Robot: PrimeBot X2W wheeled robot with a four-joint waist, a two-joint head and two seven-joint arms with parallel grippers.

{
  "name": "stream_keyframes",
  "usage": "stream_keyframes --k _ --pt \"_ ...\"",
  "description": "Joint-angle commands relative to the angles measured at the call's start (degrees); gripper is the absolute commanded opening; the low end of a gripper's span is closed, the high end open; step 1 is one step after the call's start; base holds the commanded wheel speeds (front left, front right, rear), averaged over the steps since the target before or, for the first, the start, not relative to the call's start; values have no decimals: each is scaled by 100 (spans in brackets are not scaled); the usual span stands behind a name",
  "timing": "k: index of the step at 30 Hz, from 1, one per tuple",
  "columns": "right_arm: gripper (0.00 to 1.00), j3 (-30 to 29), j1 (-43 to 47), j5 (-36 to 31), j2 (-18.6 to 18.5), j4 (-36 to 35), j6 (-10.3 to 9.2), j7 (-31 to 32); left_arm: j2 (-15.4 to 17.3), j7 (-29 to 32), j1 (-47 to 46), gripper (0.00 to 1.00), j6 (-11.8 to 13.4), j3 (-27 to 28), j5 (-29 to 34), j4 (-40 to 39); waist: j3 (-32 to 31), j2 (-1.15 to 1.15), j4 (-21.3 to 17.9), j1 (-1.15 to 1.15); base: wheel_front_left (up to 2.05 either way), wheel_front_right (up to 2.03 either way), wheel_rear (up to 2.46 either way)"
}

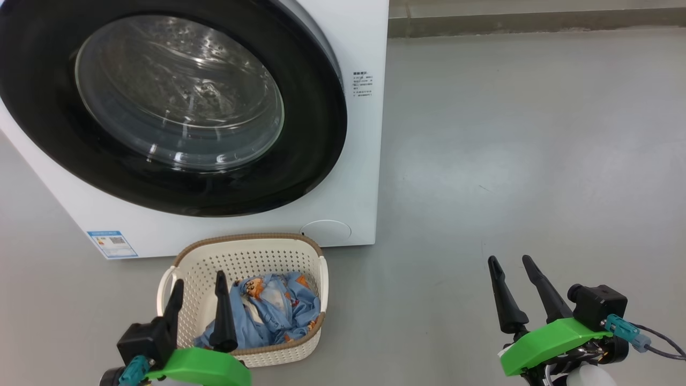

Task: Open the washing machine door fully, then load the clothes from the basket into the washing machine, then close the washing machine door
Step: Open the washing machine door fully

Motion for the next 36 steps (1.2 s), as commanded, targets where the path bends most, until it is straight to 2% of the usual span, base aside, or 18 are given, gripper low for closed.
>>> stream_keyframes --k 1,36 --pt "100 171 -195 25 4 -134 9 -70 63 -36 -121 100 5 194 76 -130 -2 0 -5 0 0 0 0" --pt "100 182 -206 39 4 -97 9 -70 63 -36 -124 100 38 196 93 3 -45 0 6 0 0 0 0"
